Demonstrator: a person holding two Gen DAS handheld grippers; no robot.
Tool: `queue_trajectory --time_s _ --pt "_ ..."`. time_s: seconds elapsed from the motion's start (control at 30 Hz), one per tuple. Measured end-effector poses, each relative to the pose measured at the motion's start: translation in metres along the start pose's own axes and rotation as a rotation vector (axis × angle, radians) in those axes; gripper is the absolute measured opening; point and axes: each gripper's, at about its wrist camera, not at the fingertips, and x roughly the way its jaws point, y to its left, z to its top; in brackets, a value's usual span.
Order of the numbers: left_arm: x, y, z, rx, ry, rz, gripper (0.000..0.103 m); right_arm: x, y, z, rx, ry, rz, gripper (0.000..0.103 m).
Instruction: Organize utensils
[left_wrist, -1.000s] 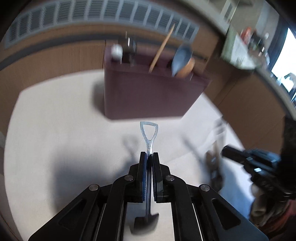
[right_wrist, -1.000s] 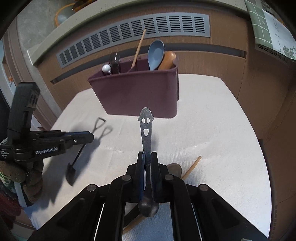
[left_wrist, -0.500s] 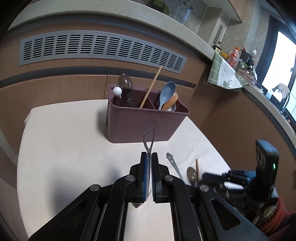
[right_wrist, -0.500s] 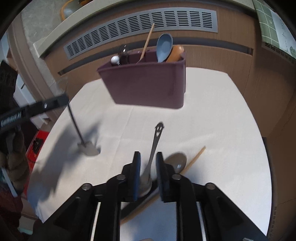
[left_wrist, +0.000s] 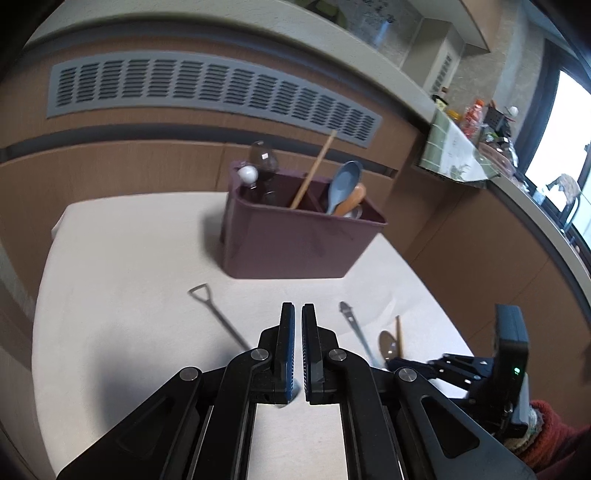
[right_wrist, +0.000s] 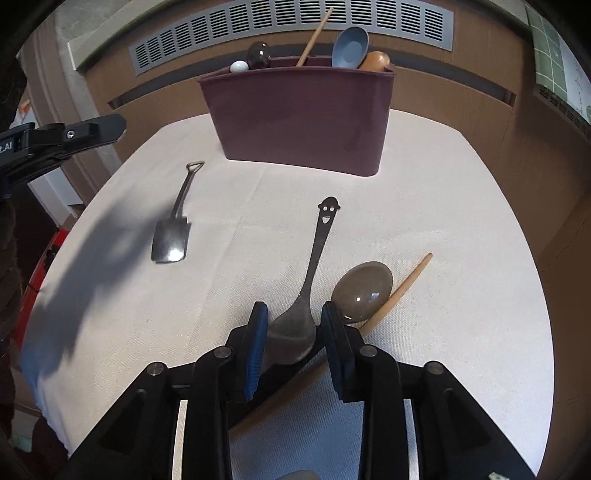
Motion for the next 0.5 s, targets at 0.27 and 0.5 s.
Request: queue_trajectory --time_s 0.27,0.5 --pt "0.046 0.018 -0.001 -0.037 0.102 0.017 0.007 -0.001 0.020 -0.014 -0.079 -0.026 -0.094 0.036" --pt "0.111 0.022 0.016 0.048 0.218 -0.036 0.008 -0.027 0.005 0.006 -0.044 -0.108 -0.126 0.026"
